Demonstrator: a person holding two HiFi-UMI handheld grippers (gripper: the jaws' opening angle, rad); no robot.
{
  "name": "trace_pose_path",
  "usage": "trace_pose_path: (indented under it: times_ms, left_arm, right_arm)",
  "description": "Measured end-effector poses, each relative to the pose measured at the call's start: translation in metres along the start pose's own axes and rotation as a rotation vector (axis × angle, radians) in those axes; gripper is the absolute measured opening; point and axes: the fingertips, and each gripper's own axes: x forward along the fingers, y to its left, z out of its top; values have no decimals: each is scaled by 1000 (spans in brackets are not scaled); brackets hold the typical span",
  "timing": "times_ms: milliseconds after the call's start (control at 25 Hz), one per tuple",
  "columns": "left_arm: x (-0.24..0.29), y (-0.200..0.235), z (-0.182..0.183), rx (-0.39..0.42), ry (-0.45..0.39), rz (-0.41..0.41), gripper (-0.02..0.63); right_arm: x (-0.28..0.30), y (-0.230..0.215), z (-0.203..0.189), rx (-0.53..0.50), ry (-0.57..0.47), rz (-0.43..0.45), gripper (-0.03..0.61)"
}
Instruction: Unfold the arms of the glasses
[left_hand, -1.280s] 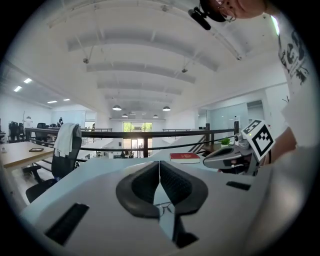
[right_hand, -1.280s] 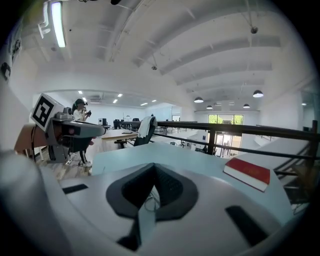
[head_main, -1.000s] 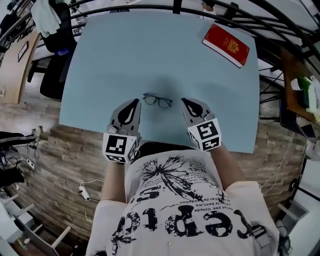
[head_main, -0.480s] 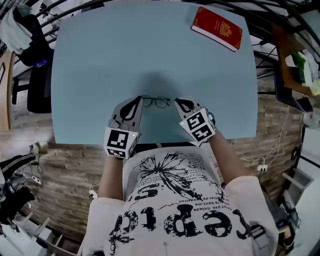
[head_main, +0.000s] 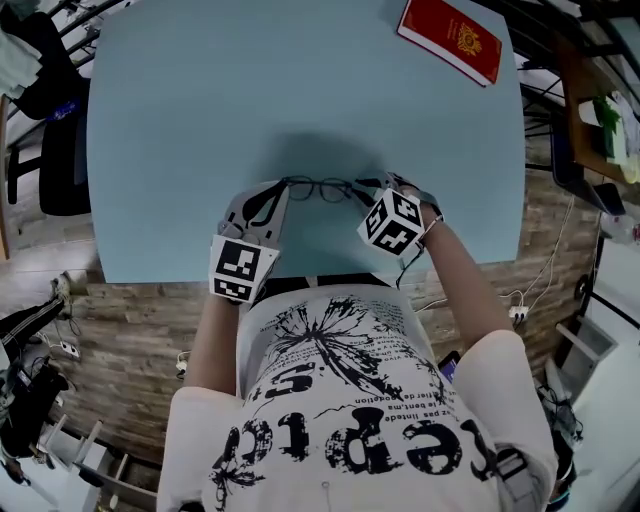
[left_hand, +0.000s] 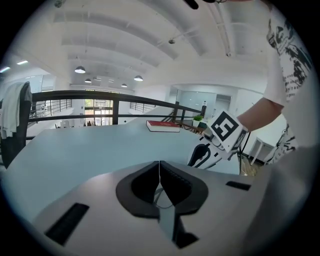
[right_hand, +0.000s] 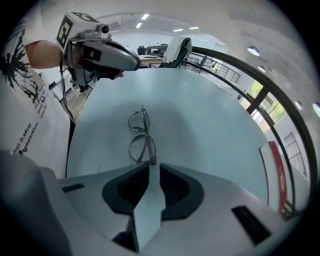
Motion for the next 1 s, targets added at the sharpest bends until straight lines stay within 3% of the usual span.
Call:
trace_pose_path:
  times_ms: [280,440,560,800,880,1000]
  left_arm:
    - [10,4,-16,8,61,-31,20]
    - [19,-1,-29,64,139,-74,20]
    - [29,-8,-40,172,220,-128,21]
    - [52,-28,-54,383,419,-325,25]
    - [60,-33,-55,467,483,-383,76]
    - [72,-44,-58,614,565,-454,87]
  right_arm:
    - [14,5,4,-115,57,77,75]
    - [20,7,5,-142,58,98,37]
    - [20,6,7,-143,45,100,35]
    - [19,6,7,-175,48,100,35]
    - [18,6,6,-180,51,103,35]
    - [16,6,1,-176,56,112,35]
